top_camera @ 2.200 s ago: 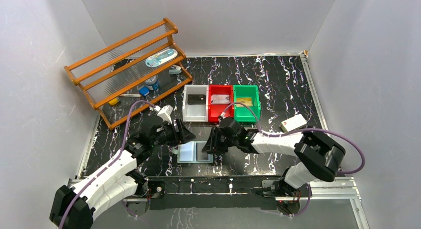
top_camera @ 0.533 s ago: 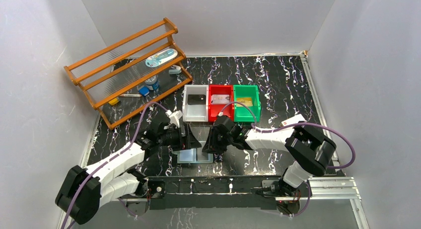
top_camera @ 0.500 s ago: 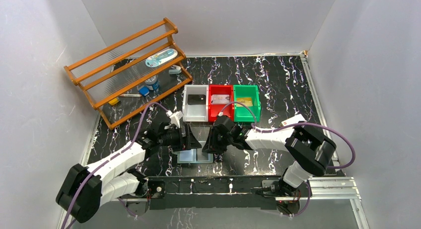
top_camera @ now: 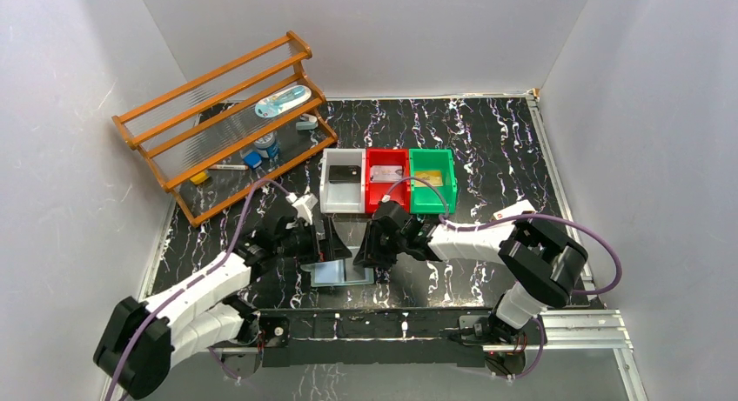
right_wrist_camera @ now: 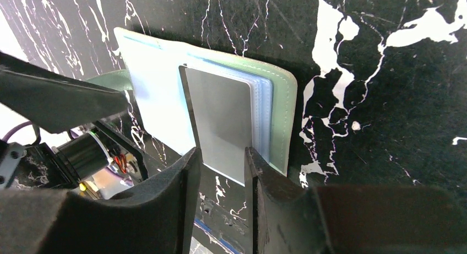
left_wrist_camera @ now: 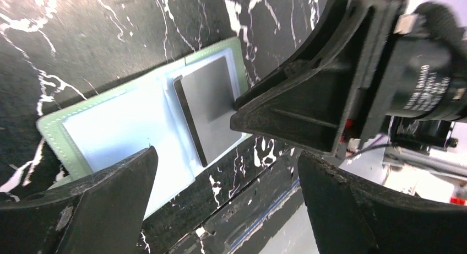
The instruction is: Take the credit cards out of the card holder
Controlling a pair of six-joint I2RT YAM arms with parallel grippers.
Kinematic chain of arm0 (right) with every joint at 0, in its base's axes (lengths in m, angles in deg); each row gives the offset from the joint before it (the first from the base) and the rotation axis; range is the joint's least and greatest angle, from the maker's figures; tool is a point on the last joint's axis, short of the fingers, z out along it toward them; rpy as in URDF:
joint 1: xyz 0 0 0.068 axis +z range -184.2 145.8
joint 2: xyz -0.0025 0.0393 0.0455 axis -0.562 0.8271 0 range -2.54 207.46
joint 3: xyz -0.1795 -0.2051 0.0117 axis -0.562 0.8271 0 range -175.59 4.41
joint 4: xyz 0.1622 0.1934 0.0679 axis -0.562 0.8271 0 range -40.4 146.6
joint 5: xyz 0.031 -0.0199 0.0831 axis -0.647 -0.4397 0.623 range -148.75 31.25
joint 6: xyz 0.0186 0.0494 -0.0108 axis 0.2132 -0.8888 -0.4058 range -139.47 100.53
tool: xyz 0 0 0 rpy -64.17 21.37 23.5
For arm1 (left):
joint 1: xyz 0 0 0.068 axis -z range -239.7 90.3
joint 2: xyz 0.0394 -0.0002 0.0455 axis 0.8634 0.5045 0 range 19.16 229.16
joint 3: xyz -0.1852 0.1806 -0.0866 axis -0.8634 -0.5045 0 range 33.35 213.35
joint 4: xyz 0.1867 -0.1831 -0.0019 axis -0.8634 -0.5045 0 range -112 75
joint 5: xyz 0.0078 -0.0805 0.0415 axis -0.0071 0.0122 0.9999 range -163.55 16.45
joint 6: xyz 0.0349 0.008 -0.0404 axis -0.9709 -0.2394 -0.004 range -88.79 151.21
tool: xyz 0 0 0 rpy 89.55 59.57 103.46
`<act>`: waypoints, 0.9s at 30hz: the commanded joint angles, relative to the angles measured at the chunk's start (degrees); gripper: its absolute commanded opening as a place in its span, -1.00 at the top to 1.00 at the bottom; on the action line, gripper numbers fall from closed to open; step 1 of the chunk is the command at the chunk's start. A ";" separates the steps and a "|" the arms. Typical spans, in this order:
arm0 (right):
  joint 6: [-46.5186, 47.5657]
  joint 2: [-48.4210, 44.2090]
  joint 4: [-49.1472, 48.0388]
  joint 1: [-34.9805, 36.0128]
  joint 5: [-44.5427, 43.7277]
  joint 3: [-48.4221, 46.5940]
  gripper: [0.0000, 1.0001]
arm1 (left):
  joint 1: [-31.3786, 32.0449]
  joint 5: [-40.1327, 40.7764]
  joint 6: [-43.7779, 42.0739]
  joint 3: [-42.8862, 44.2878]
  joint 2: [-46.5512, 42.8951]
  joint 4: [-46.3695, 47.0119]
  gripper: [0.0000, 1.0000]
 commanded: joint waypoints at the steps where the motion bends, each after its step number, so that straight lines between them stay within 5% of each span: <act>1: -0.34 -0.32 0.89 0.15 -1.39 0.26 0.13 | 0.01 6.22 1.17 -0.58 -8.69 -1.48 -0.97; 7: -1.42 -0.05 -1.64 0.16 0.58 1.52 0.12 | -0.35 2.39 7.89 -7.26 -16.63 9.64 -0.97; 15: -1.38 -2.65 0.68 0.16 -2.19 0.60 0.12 | 0.11 -5.70 5.77 -0.67 -0.25 4.93 -0.77; 27: -1.65 0.94 2.27 0.15 -0.07 -2.50 0.13 | 1.47 -3.14 4.02 0.67 3.57 2.70 -0.46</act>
